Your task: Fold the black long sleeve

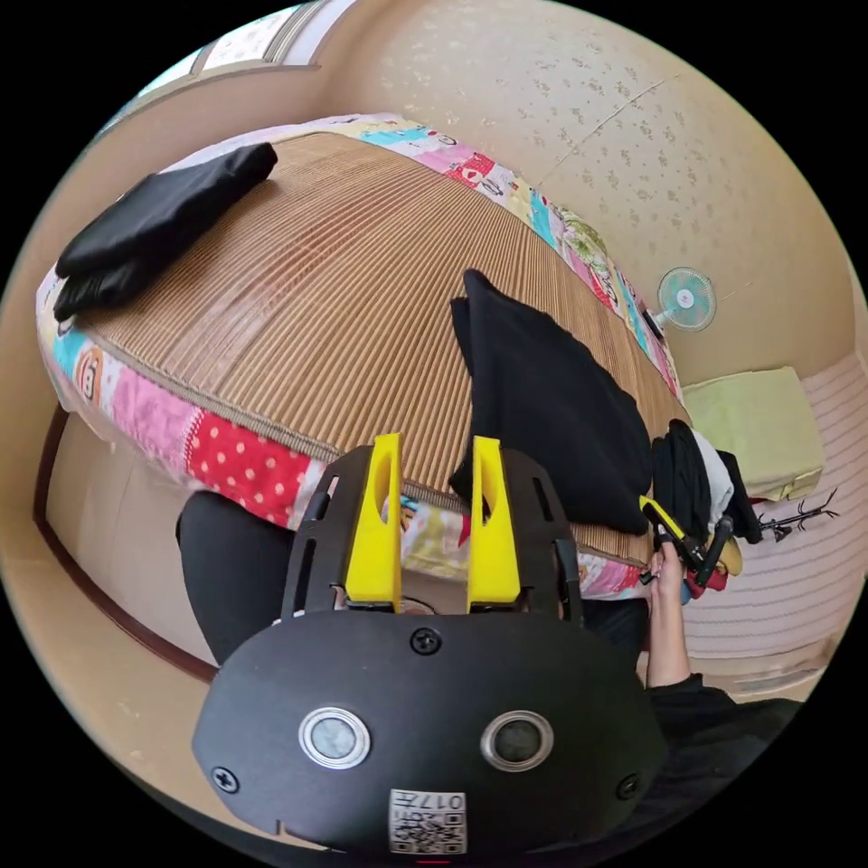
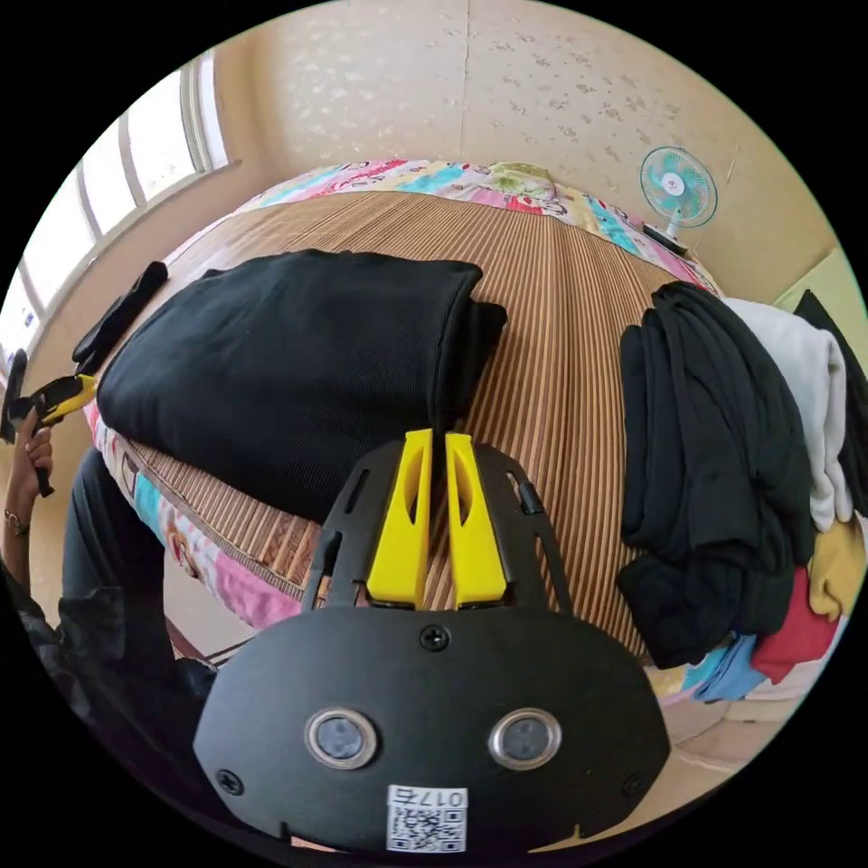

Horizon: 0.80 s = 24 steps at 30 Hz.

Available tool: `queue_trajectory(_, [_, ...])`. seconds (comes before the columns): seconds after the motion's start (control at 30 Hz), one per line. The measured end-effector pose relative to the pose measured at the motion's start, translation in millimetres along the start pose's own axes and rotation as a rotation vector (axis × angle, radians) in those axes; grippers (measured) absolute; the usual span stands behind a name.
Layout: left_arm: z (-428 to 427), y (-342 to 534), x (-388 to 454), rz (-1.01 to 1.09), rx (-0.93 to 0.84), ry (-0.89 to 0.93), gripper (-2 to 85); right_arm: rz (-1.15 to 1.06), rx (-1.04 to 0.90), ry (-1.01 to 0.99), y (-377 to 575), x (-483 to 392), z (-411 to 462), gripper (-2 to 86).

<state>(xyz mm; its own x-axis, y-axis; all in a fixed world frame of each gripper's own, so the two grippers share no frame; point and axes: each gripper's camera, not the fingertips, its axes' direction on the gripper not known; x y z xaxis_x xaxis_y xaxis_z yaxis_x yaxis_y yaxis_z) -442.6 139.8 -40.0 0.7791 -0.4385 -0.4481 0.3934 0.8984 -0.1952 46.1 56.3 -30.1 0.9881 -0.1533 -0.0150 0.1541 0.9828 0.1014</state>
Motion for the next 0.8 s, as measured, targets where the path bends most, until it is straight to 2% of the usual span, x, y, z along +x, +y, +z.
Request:
queue_trajectory(0.1, [21.7,14.0,-11.3,-0.122,-0.064,0.159,11.6,0.107,0.135,0.071,-10.5,-20.8,-40.4,2.8])
queue_trajectory(0.17, [35.3,13.8,-17.7,-0.196,-0.078,0.246,11.4,0.139,0.25,0.019,-12.1,-38.3,-62.0,2.2])
queue_trajectory(0.23, [45.9,9.8,-21.3,-0.29,-0.071,0.324,9.6,0.04,0.373,-0.113,-10.6,-65.3,-72.2,1.2])
queue_trajectory(0.3, [49.2,5.3,-19.3,-0.351,-0.065,0.354,7.9,-0.003,0.334,-0.103,-14.2,-81.8,-60.3,0.9])
queue_trajectory(0.4, [33.0,-6.4,4.0,-0.364,-0.021,0.376,5.0,-0.079,0.115,-0.026,-20.8,-98.3,-20.4,0.6])
queue_trajectory(0.43, [16.6,-13.7,26.8,-0.294,0.039,0.373,4.8,-0.109,0.0,-0.036,-20.0,-101.3,3.9,0.5])
queue_trajectory(0.47, [8.4,-17.8,41.2,-0.242,0.072,0.367,4.7,-0.103,0.024,-0.045,-16.0,-100.5,7.2,0.5])
queue_trajectory(0.5, [-6.7,-26.0,79.2,-0.106,0.141,0.354,4.5,-0.078,0.114,-0.068,-5.4,-94.9,2.4,0.5])
queue_trajectory(0.6, [-11.8,-36.3,194.5,0.223,0.207,0.318,4.2,-0.003,0.092,-0.183,-0.6,-70.2,-3.2,0.5])
queue_trajectory(0.67, [5.3,-31.1,262.7,0.382,0.166,0.346,4.1,0.08,0.11,-0.233,6.7,-47.1,-15.9,0.5])
queue_trajectory(0.73, [36.3,-2.1,344.4,0.606,0.073,0.374,4.2,0.179,0.216,-0.267,30.0,-11.3,-40.8,0.5])
queue_trajectory(0.8, [61.5,32.5,391.6,0.778,-0.022,0.334,4.6,0.249,0.249,-0.261,50.0,16.8,-54.1,0.6])
